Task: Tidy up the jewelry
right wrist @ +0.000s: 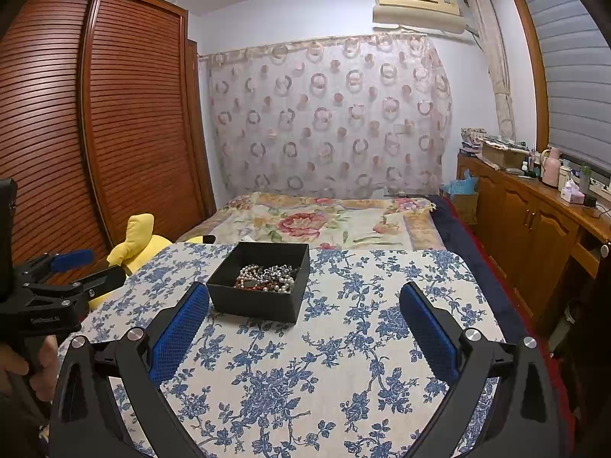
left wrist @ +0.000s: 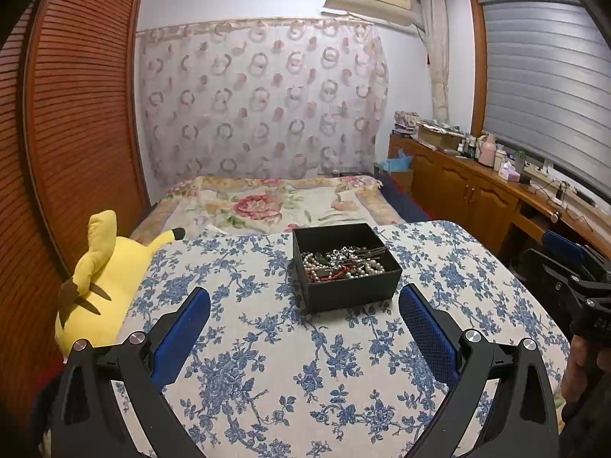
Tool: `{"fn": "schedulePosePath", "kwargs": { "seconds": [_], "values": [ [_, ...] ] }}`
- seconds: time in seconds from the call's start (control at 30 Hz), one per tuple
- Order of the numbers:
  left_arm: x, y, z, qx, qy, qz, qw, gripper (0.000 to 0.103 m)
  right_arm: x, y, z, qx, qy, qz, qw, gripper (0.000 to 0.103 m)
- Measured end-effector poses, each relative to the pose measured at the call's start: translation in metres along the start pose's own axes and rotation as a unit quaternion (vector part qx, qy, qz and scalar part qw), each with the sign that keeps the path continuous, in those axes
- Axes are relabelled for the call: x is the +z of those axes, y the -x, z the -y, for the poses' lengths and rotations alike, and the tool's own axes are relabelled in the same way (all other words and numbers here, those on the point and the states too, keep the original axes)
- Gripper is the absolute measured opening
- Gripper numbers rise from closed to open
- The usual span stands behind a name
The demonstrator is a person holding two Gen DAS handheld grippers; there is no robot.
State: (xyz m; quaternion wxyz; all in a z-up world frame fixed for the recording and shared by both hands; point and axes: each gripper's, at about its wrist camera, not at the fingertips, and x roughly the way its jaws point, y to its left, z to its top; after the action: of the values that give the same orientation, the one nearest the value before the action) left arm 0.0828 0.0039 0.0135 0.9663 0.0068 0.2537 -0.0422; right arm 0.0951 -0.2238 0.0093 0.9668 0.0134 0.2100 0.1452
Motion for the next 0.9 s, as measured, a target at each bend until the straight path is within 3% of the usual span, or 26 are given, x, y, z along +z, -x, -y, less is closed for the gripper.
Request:
{"fn": "schedulePosePath", "kwargs": {
  "seconds": [0.9],
  "values": [
    [0.0027, 0.0066, 0.0019, 0.002, 0.001, 0.005, 1.0, 0.095, -0.0019, 0.0006, 0.0029, -0.008, 0.002, -0.001, 1.0, 0.101]
  ]
}}
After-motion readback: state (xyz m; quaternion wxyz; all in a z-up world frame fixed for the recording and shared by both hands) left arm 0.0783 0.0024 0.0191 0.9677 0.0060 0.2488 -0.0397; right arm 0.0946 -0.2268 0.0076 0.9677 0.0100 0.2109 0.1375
